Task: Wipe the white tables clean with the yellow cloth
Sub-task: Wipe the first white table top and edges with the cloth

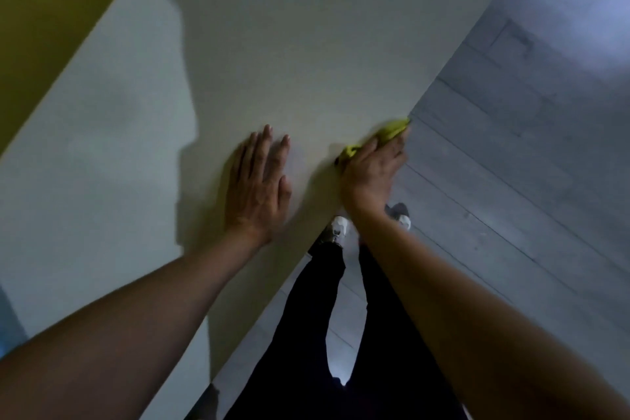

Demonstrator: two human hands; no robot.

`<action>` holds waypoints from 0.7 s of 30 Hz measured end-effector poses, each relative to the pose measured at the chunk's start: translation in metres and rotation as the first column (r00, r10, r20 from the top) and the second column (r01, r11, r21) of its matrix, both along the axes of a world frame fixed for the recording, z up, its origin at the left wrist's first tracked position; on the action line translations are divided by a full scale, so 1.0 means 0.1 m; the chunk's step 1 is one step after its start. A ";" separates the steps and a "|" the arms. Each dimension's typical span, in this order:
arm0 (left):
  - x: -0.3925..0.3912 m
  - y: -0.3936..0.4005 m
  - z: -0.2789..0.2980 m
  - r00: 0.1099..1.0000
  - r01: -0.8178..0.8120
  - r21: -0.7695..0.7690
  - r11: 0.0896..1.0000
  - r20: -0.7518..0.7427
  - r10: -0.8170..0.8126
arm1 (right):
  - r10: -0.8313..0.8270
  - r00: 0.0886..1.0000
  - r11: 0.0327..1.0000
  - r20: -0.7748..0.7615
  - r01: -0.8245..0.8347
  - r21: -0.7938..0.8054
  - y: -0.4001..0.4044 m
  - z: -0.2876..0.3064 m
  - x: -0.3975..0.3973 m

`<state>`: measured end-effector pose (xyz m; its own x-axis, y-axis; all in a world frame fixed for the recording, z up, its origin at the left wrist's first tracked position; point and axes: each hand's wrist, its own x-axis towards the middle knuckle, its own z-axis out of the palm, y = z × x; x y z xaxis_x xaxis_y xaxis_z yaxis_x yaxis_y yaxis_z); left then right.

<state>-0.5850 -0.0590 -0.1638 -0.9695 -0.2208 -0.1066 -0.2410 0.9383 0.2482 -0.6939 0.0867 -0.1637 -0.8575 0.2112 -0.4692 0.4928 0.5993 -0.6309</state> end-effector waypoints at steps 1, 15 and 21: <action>0.26 -0.05 0.00 1.000 -0.027 0.012 1.000 0.001 0.027 | -0.016 1.000 1.000 -0.013 0.016 0.000 0.02 -0.01 -0.18; 1.59 -0.46 -0.13 0.991 -0.136 -0.039 0.990 -0.006 0.136 | -0.103 0.992 0.989 -0.074 0.110 0.096 0.22 -0.15 -1.37; 1.61 -0.48 -0.18 0.991 -0.126 -0.049 0.991 -0.057 0.124 | -0.106 0.989 0.987 -0.100 0.117 0.111 0.22 -0.09 -1.27</action>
<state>-0.4239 -0.1066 -0.1820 -0.9379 -0.3446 -0.0403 -0.3449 0.9137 0.2148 -0.8212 0.1088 -0.1728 -0.8645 0.3559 -0.3549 0.5026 0.6158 -0.6067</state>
